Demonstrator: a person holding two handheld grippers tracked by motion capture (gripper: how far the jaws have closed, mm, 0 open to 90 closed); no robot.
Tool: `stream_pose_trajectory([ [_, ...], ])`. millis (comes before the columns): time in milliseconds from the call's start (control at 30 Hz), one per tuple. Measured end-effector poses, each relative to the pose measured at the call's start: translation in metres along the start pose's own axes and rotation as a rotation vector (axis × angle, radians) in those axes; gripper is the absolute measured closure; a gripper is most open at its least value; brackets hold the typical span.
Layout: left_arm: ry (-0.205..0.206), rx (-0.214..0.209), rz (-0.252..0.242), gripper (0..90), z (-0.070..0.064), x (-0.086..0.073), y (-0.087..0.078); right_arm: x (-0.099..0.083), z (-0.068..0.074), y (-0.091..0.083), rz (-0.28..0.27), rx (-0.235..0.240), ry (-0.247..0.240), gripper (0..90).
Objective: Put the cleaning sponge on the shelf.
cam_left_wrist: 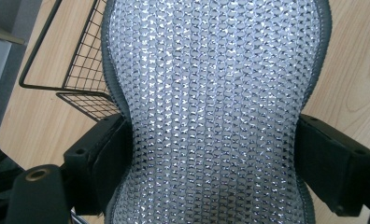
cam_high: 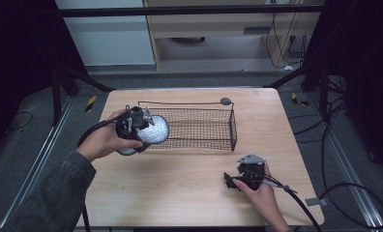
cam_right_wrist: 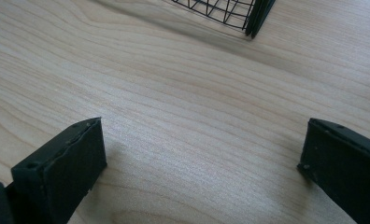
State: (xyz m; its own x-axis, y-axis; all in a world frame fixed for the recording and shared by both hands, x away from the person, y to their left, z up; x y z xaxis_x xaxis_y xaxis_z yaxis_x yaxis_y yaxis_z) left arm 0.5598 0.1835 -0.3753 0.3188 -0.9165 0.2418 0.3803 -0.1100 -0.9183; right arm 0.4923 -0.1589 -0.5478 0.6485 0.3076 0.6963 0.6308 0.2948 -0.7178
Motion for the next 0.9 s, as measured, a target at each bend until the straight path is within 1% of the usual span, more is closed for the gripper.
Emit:
stream_pose_trajectory([
  [300, 0.008, 0.009, 0.000, 14.6, 0.005, 0.001, -0.004, 0.000, 0.000, 0.000, 0.000, 0.000, 0.000, 0.4],
  [367, 0.009, 0.019, -0.003, 14.6, 0.006, 0.002, -0.004, 0.000, 0.000, 0.000, 0.000, 0.000, 0.000, 0.4],
  [500, 0.014, 0.024, -0.002, 14.7, 0.008, 0.002, -0.004, 0.000, 0.000, 0.000, 0.000, 0.000, 0.000, 0.4],
  [867, 0.047, 0.034, 0.005, 14.6, 0.014, 0.009, -0.003, 0.000, 0.000, 0.000, 0.000, 0.000, 0.000, 0.4],
  [900, 0.056, 0.038, 0.005, 14.6, 0.015, 0.010, -0.004, 0.000, 0.000, 0.000, 0.000, 0.000, 0.000, 0.4],
])
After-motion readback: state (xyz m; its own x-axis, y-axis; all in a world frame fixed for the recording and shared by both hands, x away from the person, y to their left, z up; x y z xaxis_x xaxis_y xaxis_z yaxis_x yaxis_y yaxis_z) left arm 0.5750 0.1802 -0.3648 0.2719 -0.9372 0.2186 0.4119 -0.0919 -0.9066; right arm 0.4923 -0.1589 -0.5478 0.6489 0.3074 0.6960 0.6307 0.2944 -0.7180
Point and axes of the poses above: each handheld gripper's, and its own axes: y roughly forward along the jaws, x roughly out of its top, z roughly to its left, the point moved 5 cm from there along y, roughly forward along the jaws, and after that the axes turned 2 degrees about z, right-handed, at the moved point
